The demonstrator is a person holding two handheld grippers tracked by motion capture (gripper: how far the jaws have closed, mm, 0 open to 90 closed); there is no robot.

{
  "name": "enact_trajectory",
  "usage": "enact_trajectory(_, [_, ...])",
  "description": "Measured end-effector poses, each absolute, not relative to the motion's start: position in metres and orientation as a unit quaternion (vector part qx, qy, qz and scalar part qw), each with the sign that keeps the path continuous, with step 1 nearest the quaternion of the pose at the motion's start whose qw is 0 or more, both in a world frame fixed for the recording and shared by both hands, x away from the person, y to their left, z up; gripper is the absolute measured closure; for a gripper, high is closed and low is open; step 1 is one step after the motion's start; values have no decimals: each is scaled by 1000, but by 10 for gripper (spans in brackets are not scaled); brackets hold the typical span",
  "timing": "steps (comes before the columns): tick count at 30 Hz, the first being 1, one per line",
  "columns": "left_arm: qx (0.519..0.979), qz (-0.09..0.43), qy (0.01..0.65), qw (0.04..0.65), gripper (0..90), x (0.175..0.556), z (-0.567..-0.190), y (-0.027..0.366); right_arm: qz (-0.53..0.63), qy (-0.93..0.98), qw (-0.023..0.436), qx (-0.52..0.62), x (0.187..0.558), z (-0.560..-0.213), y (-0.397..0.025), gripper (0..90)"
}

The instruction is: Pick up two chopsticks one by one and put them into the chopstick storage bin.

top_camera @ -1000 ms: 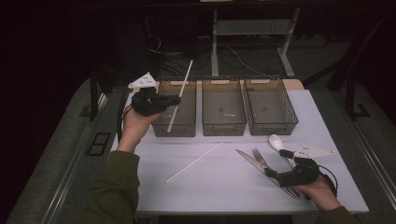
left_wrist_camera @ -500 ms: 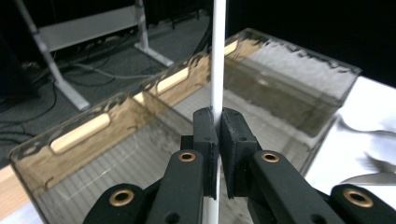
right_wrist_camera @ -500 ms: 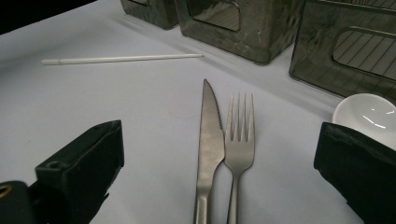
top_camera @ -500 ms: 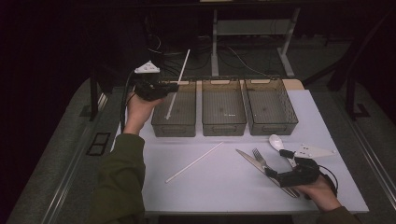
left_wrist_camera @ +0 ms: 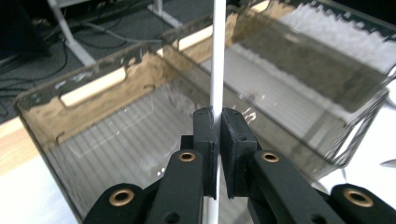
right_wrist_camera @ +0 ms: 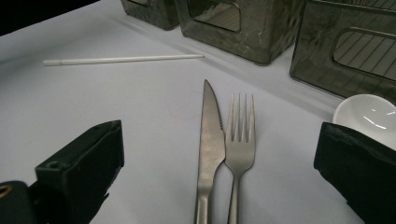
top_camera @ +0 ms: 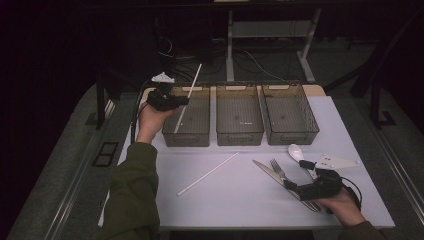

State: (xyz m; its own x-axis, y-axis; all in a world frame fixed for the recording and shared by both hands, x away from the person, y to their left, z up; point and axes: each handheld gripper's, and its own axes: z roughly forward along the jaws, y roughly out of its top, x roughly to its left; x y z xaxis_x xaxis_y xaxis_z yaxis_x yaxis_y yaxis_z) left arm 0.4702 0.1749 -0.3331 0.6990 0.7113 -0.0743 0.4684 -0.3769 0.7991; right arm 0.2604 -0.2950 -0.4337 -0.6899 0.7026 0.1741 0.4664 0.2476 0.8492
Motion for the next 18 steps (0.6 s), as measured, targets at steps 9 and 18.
enact_trajectory(9, [818,133,391,400,842,476,-353,183,486,780,122,374,260,-434,-295,17])
enact_trajectory(18, [817,125,406,391,841,480,-368,184,486,780,121,374,260,-434,-295,17])
